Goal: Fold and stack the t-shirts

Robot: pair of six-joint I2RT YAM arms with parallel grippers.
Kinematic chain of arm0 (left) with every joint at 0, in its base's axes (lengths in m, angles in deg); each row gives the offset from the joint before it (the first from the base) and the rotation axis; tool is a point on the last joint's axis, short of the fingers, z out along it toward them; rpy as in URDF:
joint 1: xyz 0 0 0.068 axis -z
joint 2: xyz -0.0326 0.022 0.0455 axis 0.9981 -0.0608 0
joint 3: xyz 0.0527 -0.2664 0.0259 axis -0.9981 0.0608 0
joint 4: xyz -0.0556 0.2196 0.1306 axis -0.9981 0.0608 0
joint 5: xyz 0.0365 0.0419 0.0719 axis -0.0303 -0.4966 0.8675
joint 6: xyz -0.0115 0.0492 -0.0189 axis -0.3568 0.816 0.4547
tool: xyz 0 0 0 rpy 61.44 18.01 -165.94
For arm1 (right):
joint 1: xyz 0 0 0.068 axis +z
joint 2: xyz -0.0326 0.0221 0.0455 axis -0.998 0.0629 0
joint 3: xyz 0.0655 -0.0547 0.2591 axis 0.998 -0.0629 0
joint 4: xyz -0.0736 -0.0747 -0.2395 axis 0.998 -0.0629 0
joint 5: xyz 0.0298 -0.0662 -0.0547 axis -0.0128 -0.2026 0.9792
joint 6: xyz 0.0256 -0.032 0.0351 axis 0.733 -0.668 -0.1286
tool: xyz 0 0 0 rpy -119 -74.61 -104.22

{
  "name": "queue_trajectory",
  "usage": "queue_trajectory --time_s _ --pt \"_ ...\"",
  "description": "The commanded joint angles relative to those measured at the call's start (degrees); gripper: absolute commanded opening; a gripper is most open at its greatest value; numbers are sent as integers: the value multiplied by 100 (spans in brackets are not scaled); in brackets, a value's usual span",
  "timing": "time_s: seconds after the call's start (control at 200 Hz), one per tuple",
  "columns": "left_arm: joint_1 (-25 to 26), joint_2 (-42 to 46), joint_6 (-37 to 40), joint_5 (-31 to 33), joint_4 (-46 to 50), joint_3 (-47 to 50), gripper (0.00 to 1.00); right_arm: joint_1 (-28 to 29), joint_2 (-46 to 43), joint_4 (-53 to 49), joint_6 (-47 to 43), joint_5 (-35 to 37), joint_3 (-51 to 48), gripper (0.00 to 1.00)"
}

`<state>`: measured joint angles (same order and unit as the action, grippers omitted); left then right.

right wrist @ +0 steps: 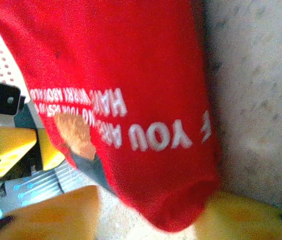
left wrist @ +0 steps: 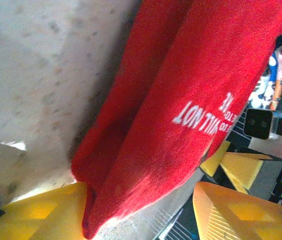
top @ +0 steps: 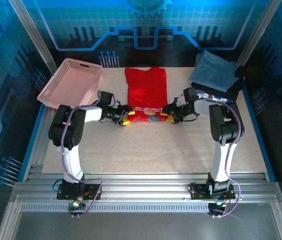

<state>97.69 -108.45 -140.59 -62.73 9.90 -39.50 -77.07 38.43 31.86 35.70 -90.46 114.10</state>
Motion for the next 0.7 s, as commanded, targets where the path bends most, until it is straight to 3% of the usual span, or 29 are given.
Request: queue_trajectory --time_s 0.0,0.11,0.19,0.46,0.695 --pt "130 -402 -12 74 -133 -344 42 52 279 -104 -10 121 245 31" --pt "121 -299 238 246 368 -502 12 42 96 -444 -97 162 193 8" --pt "121 18 577 426 963 -445 0 50 -214 -778 -224 195 -12 0" --pt "253 1724 613 698 1446 1260 0 223 -1734 -2129 -566 360 -1224 0" --pt "1139 3765 -232 829 2108 2358 0 773 -3673 -3082 7 468 -2214 0"
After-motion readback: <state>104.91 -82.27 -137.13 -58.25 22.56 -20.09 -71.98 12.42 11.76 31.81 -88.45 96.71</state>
